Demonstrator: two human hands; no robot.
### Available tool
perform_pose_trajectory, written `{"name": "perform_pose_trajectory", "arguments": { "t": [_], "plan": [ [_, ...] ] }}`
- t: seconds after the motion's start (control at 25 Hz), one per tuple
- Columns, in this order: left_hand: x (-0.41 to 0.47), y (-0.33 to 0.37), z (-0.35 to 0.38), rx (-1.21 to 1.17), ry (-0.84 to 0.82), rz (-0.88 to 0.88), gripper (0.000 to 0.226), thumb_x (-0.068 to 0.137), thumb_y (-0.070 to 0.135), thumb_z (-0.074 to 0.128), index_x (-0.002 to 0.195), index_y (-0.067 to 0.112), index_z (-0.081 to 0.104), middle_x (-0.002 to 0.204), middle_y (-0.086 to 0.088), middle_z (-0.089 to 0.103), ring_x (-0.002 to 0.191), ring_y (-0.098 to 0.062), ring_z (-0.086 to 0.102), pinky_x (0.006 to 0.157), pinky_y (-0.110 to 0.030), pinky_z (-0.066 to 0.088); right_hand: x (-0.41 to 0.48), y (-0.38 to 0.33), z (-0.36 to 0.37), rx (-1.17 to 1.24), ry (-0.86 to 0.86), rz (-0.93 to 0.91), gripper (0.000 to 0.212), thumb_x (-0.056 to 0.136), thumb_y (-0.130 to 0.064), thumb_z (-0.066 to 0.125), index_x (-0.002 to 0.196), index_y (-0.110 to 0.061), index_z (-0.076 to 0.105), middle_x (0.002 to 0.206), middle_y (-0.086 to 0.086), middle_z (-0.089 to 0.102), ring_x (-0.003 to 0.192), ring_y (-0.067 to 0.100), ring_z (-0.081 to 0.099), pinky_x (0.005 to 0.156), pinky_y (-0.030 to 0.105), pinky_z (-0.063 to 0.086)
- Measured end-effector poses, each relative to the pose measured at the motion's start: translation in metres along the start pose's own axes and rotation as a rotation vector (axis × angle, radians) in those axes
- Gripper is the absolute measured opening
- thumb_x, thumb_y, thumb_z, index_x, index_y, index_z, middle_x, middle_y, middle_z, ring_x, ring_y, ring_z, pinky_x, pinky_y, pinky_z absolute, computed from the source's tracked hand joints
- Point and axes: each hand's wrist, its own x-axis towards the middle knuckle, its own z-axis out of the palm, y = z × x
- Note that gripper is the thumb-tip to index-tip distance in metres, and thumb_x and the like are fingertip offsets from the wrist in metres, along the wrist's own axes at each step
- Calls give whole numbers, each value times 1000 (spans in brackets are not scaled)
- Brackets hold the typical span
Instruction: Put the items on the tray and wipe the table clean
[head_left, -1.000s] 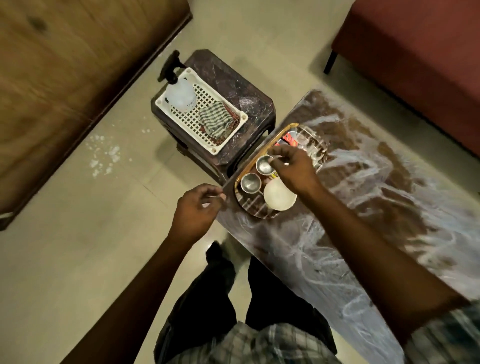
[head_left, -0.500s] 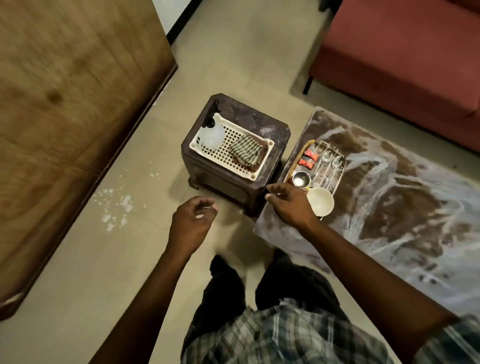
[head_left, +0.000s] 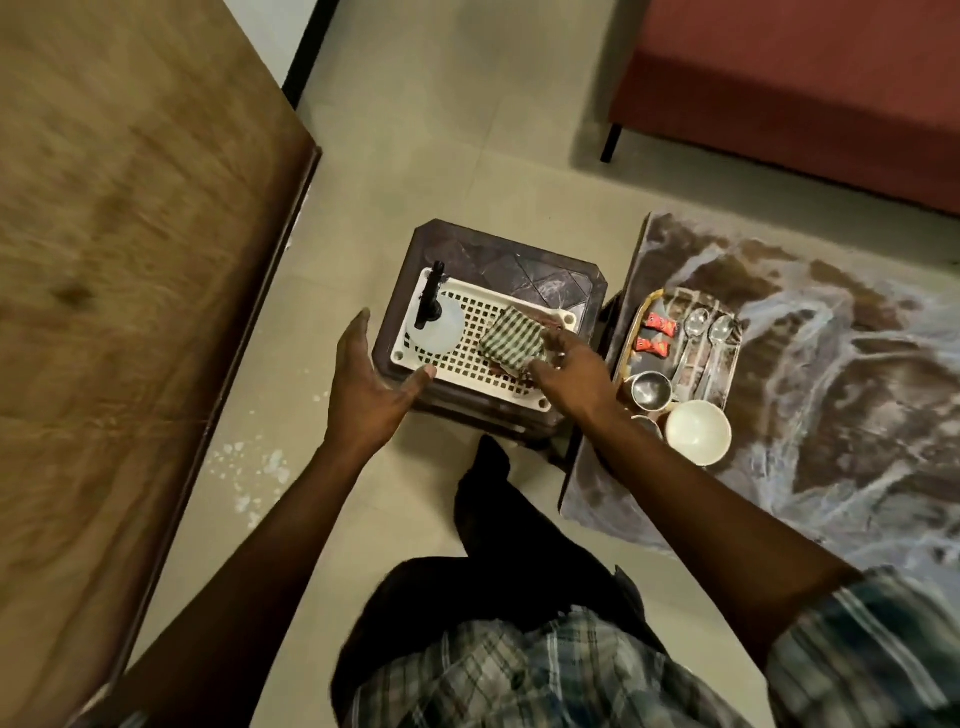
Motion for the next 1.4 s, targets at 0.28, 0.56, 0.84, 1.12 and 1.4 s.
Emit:
{"name": "perform_pose_trajectory", "arguments": {
  "t": [0.28, 0.56, 0.84, 1.12, 1.4],
  "plan": [
    [88, -16, 32, 26, -209, 133, 107, 84, 32, 91, 168, 19, 26, 171, -1, 36, 156, -17, 36, 127, -37, 35, 77, 3, 26, -363, 23, 11, 57, 91, -24, 69, 146, -14, 57, 140, 17, 64, 128, 38, 60, 105, 47, 54],
    [147, -15, 54, 100, -342, 364, 90, 96, 49, 75, 167, 34, 21, 176, -7, 23, 161, -26, 30, 127, -48, 36, 93, 12, 47, -704, 14, -3, 47, 92, -23, 66, 138, -14, 60, 141, 13, 59, 138, 37, 48, 116, 55, 41],
    [122, 21, 40, -12, -371, 343, 55, 107, 45, 60, 159, 37, 42, 141, 42, 50, 125, 28, 48, 102, -2, 43, 48, -14, 36, 492, 209, 311, 33, 93, -12, 66, 126, -9, 60, 117, 13, 73, 103, 30, 73, 81, 37, 63],
    [60, 92, 2, -126, -470, 457, 13, 106, 48, 59, 119, 46, 61, 114, 7, 76, 111, 0, 71, 99, -17, 54, -86, -20, -9, 1564, 474, 282, 46, 91, 14, 54, 135, 0, 56, 120, 28, 71, 99, 39, 72, 61, 38, 63],
    [-42, 192, 51, -192, -676, 658, 16, 109, 43, 57, 107, 27, 59, 90, 13, 67, 88, -17, 72, 87, -35, 58, -216, 30, -58, 1722, 738, 150, 41, 98, -2, 69, 138, 6, 62, 126, 27, 74, 107, 34, 77, 92, 47, 64]
  ]
}}
